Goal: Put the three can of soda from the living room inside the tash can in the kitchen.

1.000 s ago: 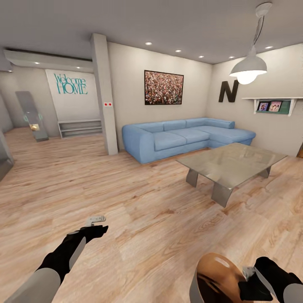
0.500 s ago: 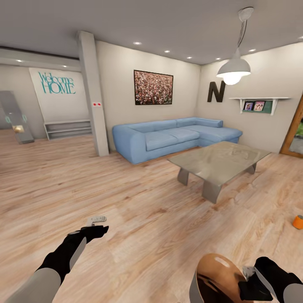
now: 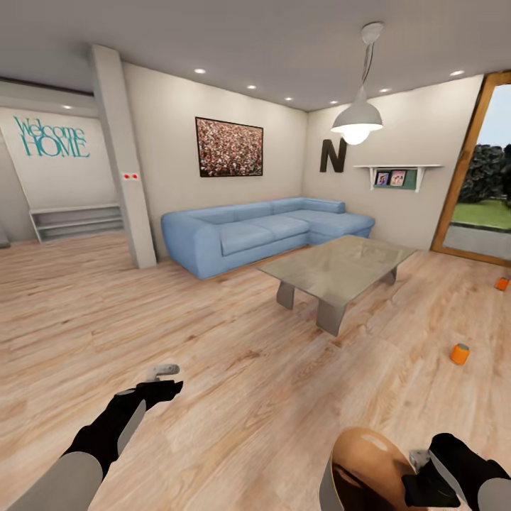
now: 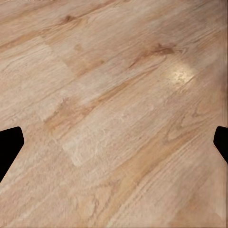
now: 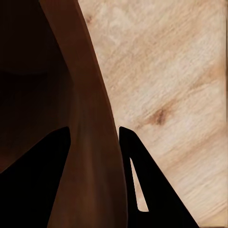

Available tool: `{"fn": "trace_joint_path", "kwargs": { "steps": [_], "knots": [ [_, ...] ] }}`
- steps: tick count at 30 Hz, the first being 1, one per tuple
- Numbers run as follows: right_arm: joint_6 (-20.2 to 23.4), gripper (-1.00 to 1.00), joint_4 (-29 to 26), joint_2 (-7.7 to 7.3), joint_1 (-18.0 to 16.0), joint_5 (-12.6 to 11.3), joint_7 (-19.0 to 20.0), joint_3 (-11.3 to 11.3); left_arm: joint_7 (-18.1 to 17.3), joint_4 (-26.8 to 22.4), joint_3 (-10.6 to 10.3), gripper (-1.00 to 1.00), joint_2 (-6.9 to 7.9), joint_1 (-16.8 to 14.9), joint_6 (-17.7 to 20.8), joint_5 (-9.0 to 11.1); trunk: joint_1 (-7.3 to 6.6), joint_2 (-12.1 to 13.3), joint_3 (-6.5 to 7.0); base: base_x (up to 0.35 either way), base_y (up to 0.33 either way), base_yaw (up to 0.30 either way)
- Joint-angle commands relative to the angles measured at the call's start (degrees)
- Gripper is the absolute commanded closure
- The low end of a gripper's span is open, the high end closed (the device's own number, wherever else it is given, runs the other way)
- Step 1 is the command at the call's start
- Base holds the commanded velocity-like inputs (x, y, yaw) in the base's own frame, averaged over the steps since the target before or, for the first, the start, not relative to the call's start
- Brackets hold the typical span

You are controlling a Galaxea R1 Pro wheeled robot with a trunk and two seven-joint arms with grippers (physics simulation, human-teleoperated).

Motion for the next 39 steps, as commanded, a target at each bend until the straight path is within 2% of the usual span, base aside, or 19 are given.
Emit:
{"fn": "trace_joint_path", "kwargs": {
  "steps": [1, 16, 39],
  "knots": [
    [0.2, 1.0, 0.0, 0.01, 0.0, -1.1, 0.0, -0.2, 0.0, 0.0, 0.0, -1.0, 0.0, 0.0, 0.0, 0.0, 0.0, 0.0, 0.0, 0.0, 0.0, -0.16],
    [0.2, 1.0, 0.0, 0.01, 0.0, -1.1, 0.0, -0.2, 0.0, 0.0, 0.0, -1.0, -0.02, 0.0, 0.0, 0.0, 0.0, 0.0, -0.01, 0.0, -0.04, -0.044],
    [0.2, 1.0, 0.0, 0.01, 0.0, -1.1, -0.2, -0.2, 0.1, 0.0, 0.0, -1.0, -0.05, 0.0, 0.0, 0.0, 0.0, 0.0, -0.01, 0.0, -0.242, -0.235]
  ]
}}
